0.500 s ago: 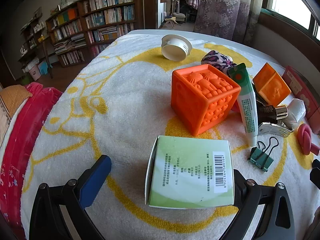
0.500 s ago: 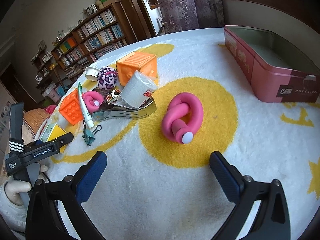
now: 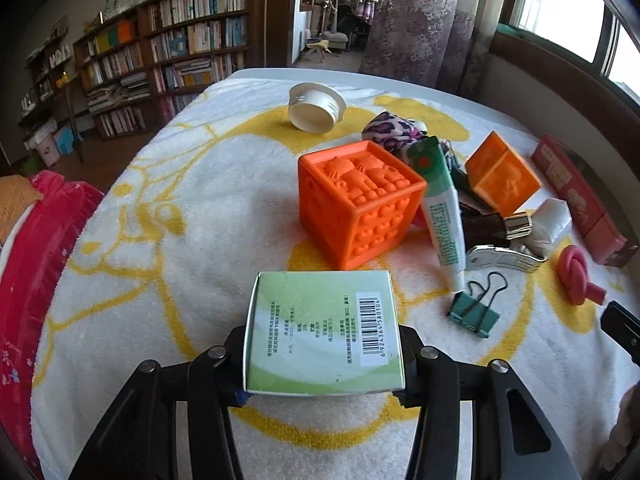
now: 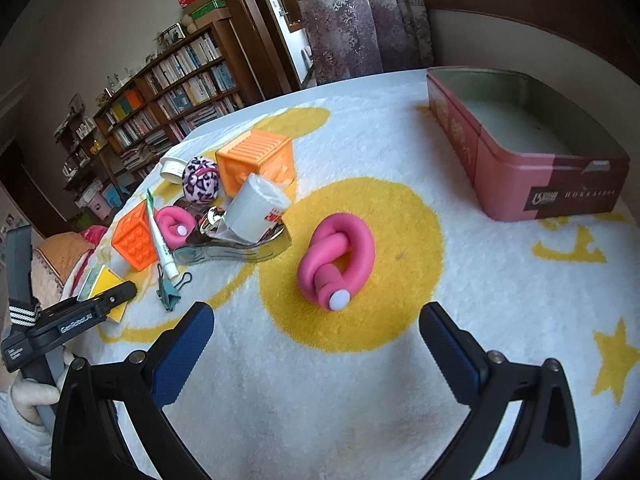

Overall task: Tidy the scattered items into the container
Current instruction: 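Grasp the pink foam knot with the right gripper while left holds green box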

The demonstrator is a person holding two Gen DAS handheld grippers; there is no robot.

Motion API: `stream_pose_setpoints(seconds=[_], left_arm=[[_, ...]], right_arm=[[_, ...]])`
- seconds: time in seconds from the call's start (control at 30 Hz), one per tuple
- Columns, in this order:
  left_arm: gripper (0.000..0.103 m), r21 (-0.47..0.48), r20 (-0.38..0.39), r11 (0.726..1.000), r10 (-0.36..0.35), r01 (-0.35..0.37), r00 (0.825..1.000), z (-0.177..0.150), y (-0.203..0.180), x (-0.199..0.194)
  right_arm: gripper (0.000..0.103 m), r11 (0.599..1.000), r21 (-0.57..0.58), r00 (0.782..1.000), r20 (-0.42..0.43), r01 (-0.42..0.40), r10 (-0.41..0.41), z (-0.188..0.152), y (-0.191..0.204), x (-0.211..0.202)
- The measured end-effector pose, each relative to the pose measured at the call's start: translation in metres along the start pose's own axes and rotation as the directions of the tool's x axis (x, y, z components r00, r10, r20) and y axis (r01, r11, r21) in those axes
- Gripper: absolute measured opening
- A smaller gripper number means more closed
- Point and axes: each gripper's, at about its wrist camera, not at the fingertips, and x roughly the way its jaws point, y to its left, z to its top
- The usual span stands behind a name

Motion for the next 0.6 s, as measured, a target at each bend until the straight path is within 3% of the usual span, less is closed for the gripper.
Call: stream_pose_setpoints(seconds=[0.3,0.4,0.47,0.6], left_arm=[[0.052,0.0,0.026,0.999,-0.044,0.044,0.999,0.004,-0.002,-0.011],[0.052,0.004,0.022,0.999,-0.05,0.05,0.999,0.005,-0.004,-0.01],[0.052,0.008,0.017,0.999,-0.054,0.053,0.998,0.005,-0.006,-0.009],[0.052,0.016,0.008,0.998,-0.056,0.056,0.998,0.005,-0.008,-0.006]], right_arm=[[0.1,0.993,-0.049,0.995,0.008,0.104,-0.104,0.028,0.006,0.014],[0.083,0.993,-0.044,0.993,-0.03,0.111,-0.113,0.031,0.004,0.027],[0.064,0.992,-0.046,0.99,-0.07,0.119,-0.122,0.031,0.003,0.038],[0.051,0.986,-0.067,0.985,-0.073,0.153,-0.158,0.03,0.002,0.044]])
